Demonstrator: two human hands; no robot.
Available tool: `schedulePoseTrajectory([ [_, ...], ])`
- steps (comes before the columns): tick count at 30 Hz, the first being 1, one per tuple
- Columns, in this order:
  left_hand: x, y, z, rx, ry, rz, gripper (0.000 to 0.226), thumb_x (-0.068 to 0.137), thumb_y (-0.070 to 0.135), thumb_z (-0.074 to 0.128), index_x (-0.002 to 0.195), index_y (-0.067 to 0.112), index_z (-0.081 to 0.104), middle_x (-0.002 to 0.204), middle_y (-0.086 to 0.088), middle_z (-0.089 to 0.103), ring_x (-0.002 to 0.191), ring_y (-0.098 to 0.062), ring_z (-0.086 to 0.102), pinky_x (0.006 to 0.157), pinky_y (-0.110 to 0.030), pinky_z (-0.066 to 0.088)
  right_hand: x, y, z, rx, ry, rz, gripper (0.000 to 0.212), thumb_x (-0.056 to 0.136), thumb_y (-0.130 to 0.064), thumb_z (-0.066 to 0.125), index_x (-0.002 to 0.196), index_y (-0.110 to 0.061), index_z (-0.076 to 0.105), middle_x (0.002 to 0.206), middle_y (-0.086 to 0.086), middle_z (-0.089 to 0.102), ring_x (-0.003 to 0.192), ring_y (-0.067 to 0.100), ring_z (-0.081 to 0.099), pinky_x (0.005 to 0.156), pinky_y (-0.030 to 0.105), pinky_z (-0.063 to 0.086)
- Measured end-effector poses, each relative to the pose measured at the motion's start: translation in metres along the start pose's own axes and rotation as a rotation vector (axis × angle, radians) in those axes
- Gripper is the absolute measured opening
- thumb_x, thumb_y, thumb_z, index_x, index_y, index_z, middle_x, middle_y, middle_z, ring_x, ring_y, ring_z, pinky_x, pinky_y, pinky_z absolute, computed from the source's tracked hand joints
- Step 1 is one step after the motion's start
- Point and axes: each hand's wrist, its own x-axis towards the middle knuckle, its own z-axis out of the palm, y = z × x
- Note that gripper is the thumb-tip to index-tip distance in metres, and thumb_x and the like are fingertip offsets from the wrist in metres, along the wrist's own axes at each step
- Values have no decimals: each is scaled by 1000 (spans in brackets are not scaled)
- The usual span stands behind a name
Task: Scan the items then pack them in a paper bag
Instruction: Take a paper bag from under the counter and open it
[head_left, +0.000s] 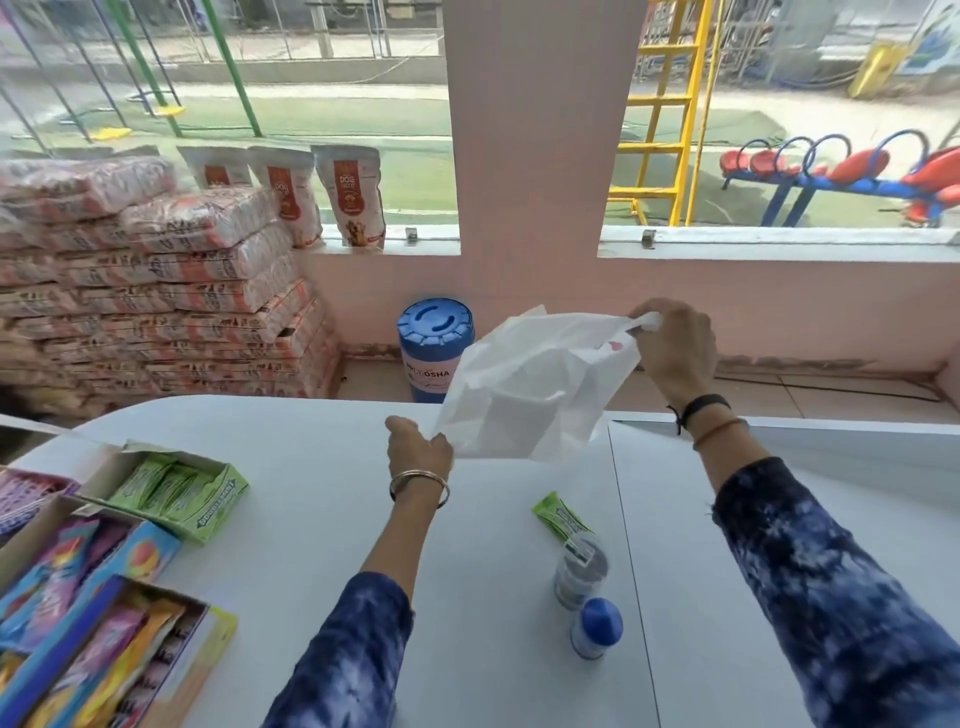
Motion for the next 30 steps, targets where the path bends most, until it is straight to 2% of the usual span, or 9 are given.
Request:
schedulePoseTrajectory([
  [4,-16,13,19,380,194,655,64,65,18,73,116,8,36,121,-22,49,106,-38,50,83,-42,50,-6,-18,20,-33,-19,-148,13,84,-18,61,85,-7,67,97,16,67,82,37,60,62,31,34],
  [8,-17,36,29,306,78,979,35,49,-6,80,78,3,63,81,-18,66,74,-35,61,64,-33,55,-8,-19,39,-31,-33,-178,11,86,-17,61,88,-8,67,97,12,65,82,36,60,61,30,32],
  [13,-7,42,38,441,-33,685,58,68,11,72,118,-2,46,118,-22,49,109,-37,47,95,-42,44,-1,-15,40,58,-53,-178,11,84,-15,65,85,-4,67,91,12,65,75,30,56,60,29,30],
  [15,-2,45,39,441,-40,618,37,74,8,64,108,-3,53,110,-23,55,103,-37,50,88,-40,44,1,-15,39,58,-65,-225,10,83,-13,66,83,-3,68,89,11,65,72,27,54,60,28,31],
  [18,-3,59,37,160,-67,646,8,74,3,59,68,-1,55,65,-11,51,67,-26,46,58,-26,39,8,-13,38,35,-54,-245,11,83,-10,63,92,-4,64,99,14,62,78,34,59,59,31,38],
  [22,-1,72,29,-145,-130,558,10,76,5,60,73,6,50,57,4,42,54,-14,36,50,-17,32,-19,-13,36,-111,5,-458,52,68,-4,61,116,-9,42,117,18,46,96,30,48,73,37,44],
  [25,8,75,26,-195,-130,565,10,80,8,62,87,1,60,70,-3,55,63,-18,46,57,-24,39,-59,-3,49,-238,-299,-580,37,80,-15,52,116,-15,46,121,9,55,104,29,54,89,43,40],
  [28,9,72,19,-378,-218,530,11,77,2,66,72,8,58,71,1,57,60,-4,52,59,-15,43,-54,30,56,-539,-627,-326,45,93,-41,41,129,-15,44,137,6,49,127,25,44,111,46,19],
  [30,8,69,11,-586,-346,485,26,73,-7,64,59,14,56,69,6,64,60,4,57,61,-13,48,-46,47,47,-628,-658,-211,62,88,-48,51,133,-7,37,142,11,42,133,26,36,113,44,22],
])
